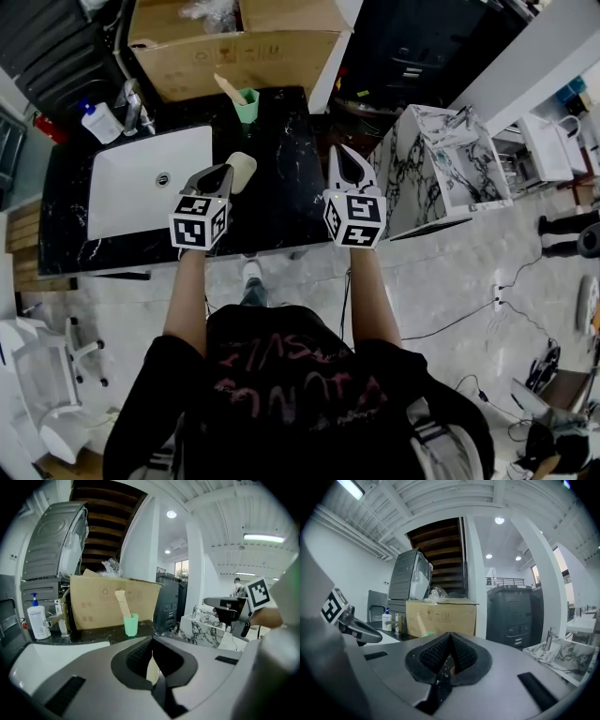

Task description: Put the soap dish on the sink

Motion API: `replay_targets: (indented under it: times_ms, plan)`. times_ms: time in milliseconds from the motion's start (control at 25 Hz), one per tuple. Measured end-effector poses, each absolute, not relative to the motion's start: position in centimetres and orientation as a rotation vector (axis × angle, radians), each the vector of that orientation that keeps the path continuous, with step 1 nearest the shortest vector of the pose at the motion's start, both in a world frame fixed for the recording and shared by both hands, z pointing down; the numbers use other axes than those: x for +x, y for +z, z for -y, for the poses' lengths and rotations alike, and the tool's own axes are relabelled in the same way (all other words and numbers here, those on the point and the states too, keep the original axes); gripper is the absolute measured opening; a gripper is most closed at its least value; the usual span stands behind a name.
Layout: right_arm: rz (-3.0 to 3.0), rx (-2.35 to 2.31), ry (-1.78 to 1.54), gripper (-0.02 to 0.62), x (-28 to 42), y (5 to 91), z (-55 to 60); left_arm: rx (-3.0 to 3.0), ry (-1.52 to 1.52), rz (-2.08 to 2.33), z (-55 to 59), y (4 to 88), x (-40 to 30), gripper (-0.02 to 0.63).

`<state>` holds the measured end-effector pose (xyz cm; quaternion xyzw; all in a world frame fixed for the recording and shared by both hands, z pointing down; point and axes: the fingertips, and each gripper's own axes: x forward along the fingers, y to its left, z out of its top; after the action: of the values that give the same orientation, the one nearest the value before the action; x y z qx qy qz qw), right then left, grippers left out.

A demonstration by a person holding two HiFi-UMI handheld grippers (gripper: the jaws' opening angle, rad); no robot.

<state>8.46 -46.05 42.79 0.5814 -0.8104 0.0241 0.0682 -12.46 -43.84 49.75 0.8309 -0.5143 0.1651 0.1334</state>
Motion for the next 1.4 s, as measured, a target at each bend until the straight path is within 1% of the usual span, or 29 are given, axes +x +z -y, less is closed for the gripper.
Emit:
replay_targets:
  times_ms: [760,1400]
  plan:
    - [2.482,1.72,0.045,0.014,8.5,41.4,42.3,2.556,0.277,1.761,40.6,37.9,-13.2,0.015]
    - [2.511,1.713,0.022,0.014,8.9,40.7,39.1,2.558,0.235,1.809,37.1,36.6,-13.1,0.015]
